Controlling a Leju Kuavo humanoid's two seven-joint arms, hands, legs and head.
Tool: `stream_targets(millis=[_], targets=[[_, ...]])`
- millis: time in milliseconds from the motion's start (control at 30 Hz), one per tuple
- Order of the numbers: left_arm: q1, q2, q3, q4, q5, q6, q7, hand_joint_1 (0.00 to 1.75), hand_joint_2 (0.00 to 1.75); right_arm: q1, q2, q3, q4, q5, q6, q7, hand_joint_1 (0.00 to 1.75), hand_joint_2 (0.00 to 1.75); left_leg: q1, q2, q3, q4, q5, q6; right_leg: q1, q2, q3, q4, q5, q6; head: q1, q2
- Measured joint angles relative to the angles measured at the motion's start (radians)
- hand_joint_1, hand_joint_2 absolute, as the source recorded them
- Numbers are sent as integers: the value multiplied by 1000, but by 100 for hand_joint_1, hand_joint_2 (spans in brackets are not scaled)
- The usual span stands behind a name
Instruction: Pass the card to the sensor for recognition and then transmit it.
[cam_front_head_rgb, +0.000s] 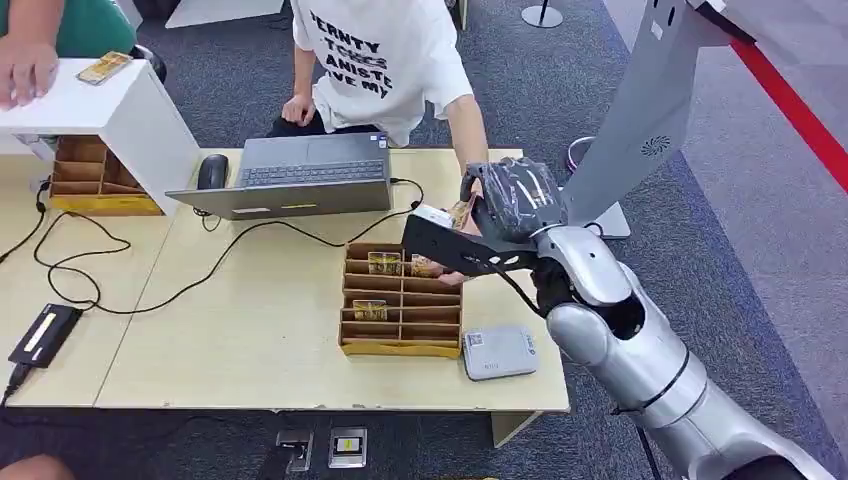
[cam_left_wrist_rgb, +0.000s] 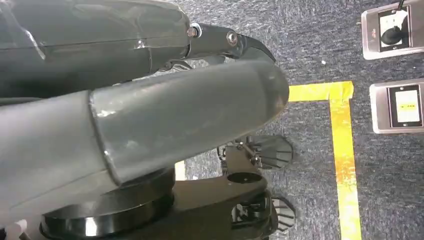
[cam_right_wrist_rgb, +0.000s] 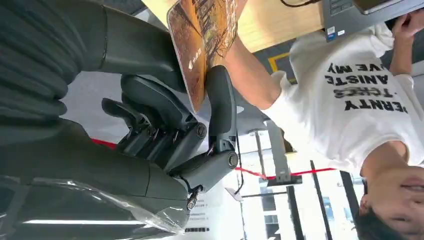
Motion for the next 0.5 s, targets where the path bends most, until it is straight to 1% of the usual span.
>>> stream_targets(millis=[333,500], targets=[[-1,1,0,2,-12,-3,17,0,0,-62,19,-2,93,-43,-5,-18,175,175,0,0,0,0,0,0,0,-1,0,0,0,0,0,0],[0,1,0,3,-12,-4,18,0,0,-97,33,-2,158,-75,-20,-43,175,175,0,0,0,0,0,0,0,-1,0,0,0,0,0,0]])
